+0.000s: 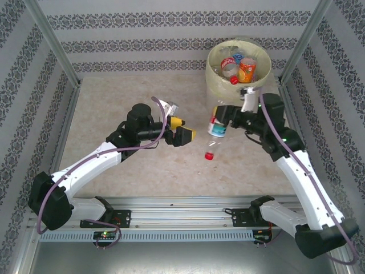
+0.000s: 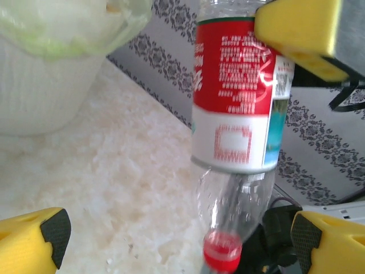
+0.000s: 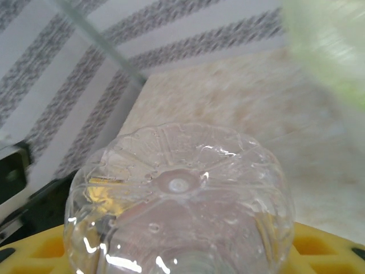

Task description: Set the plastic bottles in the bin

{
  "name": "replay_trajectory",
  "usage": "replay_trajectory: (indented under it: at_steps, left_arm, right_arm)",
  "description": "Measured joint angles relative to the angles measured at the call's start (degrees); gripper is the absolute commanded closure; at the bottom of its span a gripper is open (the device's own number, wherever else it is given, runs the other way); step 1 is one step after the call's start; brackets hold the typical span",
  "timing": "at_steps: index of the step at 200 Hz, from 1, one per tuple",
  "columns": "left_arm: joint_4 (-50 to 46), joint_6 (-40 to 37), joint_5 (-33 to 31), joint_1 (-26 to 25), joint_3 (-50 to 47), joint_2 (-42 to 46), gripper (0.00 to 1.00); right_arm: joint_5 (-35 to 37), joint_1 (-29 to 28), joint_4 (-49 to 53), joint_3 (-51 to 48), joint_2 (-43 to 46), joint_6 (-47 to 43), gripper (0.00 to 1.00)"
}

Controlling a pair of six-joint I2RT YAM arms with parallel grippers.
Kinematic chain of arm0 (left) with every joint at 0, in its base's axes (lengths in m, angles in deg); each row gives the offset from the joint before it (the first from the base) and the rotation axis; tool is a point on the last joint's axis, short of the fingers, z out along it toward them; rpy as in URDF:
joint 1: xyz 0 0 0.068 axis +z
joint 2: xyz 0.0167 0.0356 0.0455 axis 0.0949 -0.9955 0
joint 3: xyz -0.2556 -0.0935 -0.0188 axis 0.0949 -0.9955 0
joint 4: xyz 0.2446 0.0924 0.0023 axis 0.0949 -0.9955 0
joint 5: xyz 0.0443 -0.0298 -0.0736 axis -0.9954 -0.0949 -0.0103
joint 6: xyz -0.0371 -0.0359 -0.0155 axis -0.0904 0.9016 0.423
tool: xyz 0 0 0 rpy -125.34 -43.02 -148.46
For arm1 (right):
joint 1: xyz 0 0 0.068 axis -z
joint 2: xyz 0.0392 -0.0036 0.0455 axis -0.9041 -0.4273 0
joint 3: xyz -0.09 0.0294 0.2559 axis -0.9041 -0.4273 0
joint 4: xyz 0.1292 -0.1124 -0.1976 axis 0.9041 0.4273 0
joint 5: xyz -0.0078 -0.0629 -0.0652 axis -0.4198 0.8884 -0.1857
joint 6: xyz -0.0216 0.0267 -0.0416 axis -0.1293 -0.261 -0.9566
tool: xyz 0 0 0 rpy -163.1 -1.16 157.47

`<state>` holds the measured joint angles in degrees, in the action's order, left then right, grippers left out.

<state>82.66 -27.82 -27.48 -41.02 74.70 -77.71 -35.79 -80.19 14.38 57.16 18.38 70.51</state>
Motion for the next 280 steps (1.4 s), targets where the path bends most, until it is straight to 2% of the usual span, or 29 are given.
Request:
replay_trajectory:
  at_steps: [57,89,134,193,236,280]
  left_arm:
    - [-1.9,-9.4,-1.7,0.0,5.8,-1.3,0.0]
    - [-2.7,-12.1,-1.5,0.2,7.9,-3.5,0.0]
    - [-1.1,-12.5,-1.5,0.4,4.2,-4.1,0.0]
    - [-1.1,-12.9,-2.1,0.4,3.2,-3.7,0.0]
    - [-1.1,-13.4,-2.2,0.4,3.2,-3.6,0.0]
    - [-1.2,-13.9,-2.2,0.4,3.2,-3.6,0.0]
  right_arm:
    - [13.3,6.4,13.0,14.3,-1.5,-9.2,0.42]
    - [22.2,7.3,15.8,21.4,-4.6,-13.5,0.42]
    - [31.4,8.6,16.3,31.4,-11.5,-18.0,0.43]
    - [39.3,10.0,7.8,38.3,-17.7,-22.6,0.45]
    - [39.6,12.4,-0.4,43.4,-24.3,-22.8,0.45]
    - [39.1,13.1,-9.1,44.1,-30.8,-22.2,0.45]
